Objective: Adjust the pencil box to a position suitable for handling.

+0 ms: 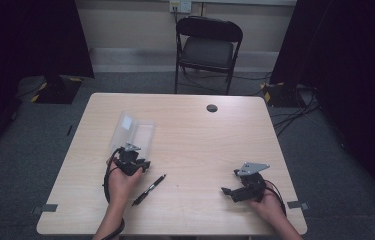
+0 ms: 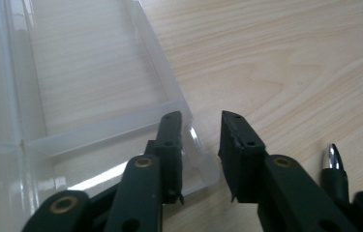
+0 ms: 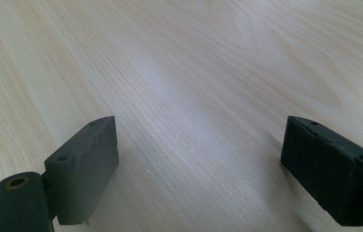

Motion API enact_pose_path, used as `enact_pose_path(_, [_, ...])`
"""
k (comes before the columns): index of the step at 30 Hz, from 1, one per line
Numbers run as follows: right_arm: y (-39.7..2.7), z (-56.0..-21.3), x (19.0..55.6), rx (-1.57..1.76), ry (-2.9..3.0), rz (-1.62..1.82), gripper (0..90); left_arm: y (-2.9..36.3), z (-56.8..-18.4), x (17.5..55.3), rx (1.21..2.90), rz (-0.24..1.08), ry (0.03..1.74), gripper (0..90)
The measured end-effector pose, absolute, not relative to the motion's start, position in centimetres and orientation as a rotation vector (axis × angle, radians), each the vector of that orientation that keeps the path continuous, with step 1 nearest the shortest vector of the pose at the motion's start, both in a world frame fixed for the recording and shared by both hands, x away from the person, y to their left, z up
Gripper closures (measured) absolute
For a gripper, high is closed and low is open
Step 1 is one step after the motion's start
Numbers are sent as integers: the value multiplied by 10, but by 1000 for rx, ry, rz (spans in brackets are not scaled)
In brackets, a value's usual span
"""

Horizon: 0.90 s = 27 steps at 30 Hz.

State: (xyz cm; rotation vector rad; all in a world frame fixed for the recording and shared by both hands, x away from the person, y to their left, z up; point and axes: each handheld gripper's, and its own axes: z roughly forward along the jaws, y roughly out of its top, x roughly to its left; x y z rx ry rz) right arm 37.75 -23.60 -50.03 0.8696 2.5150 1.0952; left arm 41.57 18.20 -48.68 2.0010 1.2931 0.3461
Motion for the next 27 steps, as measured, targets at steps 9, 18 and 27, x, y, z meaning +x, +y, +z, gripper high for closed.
enact_pose_path(9, [-236, -500, 378, 870, 2515, 1096, 124, 189, -483, 411, 2035, 344, 1306, 795])
enact_pose_path(18, [-236, -500, 378, 869, 2515, 1096, 124, 197, -484, 403, 2023, 348, 1293, 847])
enact_pose_path(27, [-236, -500, 378, 869, 2516, 1095, 124, 199, -485, 401, 2013, 321, 1288, 837])
